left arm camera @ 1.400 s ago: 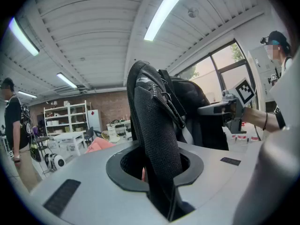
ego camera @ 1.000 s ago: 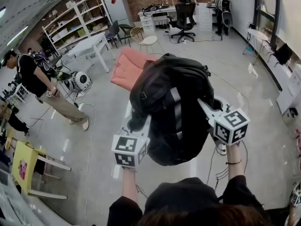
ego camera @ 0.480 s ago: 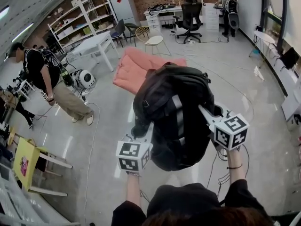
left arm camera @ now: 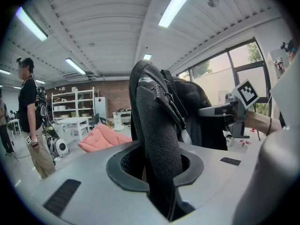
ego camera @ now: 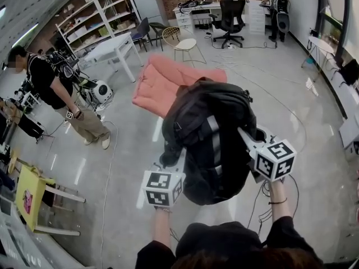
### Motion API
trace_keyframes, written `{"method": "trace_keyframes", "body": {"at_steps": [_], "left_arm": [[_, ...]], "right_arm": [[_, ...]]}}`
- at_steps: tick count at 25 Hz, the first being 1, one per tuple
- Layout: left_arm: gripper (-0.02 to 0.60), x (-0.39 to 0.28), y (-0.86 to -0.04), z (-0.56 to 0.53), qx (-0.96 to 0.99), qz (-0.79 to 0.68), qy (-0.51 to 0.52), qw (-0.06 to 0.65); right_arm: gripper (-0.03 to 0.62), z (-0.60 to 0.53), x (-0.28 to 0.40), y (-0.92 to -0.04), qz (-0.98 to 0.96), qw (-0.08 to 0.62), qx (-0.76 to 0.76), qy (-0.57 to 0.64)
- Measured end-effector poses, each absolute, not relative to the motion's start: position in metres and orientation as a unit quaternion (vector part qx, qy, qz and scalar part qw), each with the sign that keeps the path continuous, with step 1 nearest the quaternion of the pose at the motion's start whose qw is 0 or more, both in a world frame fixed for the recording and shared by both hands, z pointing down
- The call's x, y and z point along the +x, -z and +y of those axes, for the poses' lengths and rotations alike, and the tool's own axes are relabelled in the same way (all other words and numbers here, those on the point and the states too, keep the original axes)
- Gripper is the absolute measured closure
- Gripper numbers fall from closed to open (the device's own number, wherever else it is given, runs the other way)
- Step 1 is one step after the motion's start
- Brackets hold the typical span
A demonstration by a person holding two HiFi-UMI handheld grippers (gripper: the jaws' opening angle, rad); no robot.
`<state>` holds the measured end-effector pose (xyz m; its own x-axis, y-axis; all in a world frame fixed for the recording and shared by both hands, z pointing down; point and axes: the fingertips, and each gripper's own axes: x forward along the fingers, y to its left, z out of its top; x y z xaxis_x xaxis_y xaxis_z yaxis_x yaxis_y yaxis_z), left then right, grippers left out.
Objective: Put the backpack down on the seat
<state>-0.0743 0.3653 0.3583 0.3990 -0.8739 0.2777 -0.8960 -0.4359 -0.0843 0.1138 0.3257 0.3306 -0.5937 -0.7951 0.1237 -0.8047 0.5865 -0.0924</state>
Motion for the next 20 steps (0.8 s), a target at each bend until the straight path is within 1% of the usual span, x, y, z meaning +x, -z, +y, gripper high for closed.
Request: {"method": "trace_keyframes", "body": {"at_steps": [9, 20], "left_arm": [[0.492, -0.097, -0.364, 0.263, 0.844, -0.518, -0.126, 0.052], [0.492, -0.118, -0.357, 0.154, 0.854, -0.504, -0.129, 0.037]], "right_arm": [[0.533, 0.227, 0.092, -0.329, -0.881, 0.041, 0.464, -0.075], [0.533, 0.128, 0.074, -0.327, -0.871, 0.023, 0.484, -0.080]]}}
